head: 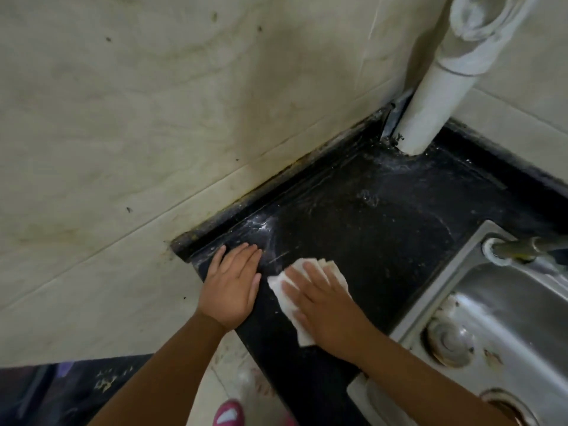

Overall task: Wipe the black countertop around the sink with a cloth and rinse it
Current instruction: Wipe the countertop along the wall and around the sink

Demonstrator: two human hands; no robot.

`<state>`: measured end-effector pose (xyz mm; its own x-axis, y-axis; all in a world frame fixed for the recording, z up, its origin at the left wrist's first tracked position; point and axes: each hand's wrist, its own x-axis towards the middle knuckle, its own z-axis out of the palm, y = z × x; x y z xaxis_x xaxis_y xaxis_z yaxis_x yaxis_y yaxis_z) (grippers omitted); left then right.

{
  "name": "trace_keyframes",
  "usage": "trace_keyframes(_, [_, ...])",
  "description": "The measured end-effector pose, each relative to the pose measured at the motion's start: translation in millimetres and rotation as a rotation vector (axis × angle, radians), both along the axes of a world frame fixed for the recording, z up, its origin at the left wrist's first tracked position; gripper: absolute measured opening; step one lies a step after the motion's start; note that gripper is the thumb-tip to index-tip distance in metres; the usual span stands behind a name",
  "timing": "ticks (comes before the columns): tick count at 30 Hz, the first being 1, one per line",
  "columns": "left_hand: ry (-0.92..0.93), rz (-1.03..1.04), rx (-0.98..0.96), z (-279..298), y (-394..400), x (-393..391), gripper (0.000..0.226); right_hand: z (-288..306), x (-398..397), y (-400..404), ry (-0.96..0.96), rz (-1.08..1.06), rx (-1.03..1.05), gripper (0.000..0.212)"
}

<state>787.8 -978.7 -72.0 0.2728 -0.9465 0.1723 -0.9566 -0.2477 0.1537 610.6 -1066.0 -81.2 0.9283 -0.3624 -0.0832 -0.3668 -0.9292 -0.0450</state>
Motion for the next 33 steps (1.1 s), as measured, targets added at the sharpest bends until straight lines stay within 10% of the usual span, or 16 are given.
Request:
trace_keyframes(8, [0.129,0.216,0.058,-4.7,45.8,-35.0,0.065,26.7,-53.4,-87.0,0.208,-0.541,0.115,0.099])
trace_keyframes(17, [0.111,0.349,-0.021,-29.1,62.0,-54.1,0.056,27.6,85.2,-26.2,0.200,-0.138,0.097,0.052])
trace_keyframes(23, [0.173,0.327,-0.002,-27.7,67.3,-35.5,0.072,12.6,-1.1,16.6,0.126,0.306,0.019,0.045])
trace_keyframes(30, [0.341,0.253,0.091,-24.5,63.0,-23.9,0.094,26.6,23.1,-53.4,0.236,-0.226,0.029,0.089])
trace_keyframes(33, [0.443,0.244,0.125,-22.9,63.9,-21.5,0.093,27.8,80.2,-45.3,0.289,-0.247,0.140,0.064])
